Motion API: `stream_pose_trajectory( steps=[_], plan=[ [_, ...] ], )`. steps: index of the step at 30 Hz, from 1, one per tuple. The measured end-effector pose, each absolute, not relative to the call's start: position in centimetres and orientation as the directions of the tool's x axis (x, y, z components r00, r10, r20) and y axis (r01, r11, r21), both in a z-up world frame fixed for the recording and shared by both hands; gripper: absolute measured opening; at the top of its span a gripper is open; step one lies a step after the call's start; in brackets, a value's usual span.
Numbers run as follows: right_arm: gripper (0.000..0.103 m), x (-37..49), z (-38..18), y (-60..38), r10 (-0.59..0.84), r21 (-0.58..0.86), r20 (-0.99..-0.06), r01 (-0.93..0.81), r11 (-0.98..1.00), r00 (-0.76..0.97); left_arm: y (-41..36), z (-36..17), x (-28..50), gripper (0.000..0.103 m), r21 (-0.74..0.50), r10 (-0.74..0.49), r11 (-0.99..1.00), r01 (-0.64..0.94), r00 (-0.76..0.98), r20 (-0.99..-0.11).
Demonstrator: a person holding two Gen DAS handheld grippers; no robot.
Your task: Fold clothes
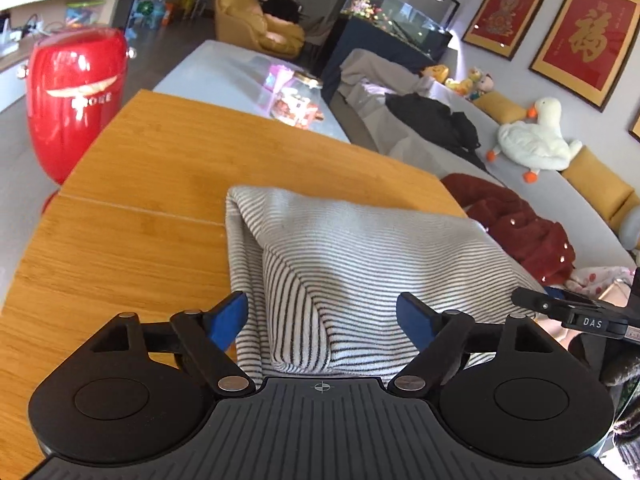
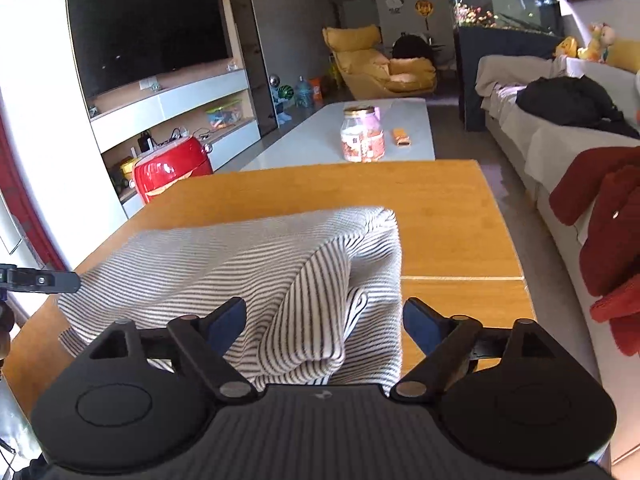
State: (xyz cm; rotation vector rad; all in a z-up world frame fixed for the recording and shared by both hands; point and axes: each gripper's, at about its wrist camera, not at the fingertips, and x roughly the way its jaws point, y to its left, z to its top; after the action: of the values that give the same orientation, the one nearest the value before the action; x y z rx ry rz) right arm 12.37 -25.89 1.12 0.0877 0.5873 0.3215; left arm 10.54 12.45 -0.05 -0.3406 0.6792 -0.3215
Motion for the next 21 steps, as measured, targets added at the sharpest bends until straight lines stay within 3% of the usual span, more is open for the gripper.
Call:
stream_pose_trajectory(
  steps=[4,8,14,16,21],
  plan=[
    [0.099,12.9,1.6,-26.3,0.28,0.156,-0.497,-0.233,0.96,0.821,11.6,1.7,10.0,0.095,-0.462,-0.47,0.855,0.237,0.732,-0.493],
    [0.103,14.3,-0.5,-25.2,0.153,-0.001,-0.549,-0.184,0.983,0.821,9.4,0.7,11.0,0.095,-0.524,-0.552,0.806,0.275,0.668,-0.499],
    [0.103,14.5,-2.2,-24.8,0.106,-0.085,-0.559,-0.184,0.979,0.822,4.8,-1.7,11.6,0.103,-0.386,-0.483,0.873,0.298,0.637,-0.6],
    [0.103,14.5,-2.3,-24.9,0.111,-0.075,-0.561,-0.184,0.98,0.82,3.4,-2.1,11.4,0.103,-0.314,-0.441,0.898,0.309,0.651,-0.618],
    [0.103,14.7,-2.3,-25.3,0.131,-0.012,-0.573,-0.169,0.986,0.809,3.0,-2.4,11.0,0.103,-0.271,-0.423,0.906,0.325,0.661,-0.62]
  ],
)
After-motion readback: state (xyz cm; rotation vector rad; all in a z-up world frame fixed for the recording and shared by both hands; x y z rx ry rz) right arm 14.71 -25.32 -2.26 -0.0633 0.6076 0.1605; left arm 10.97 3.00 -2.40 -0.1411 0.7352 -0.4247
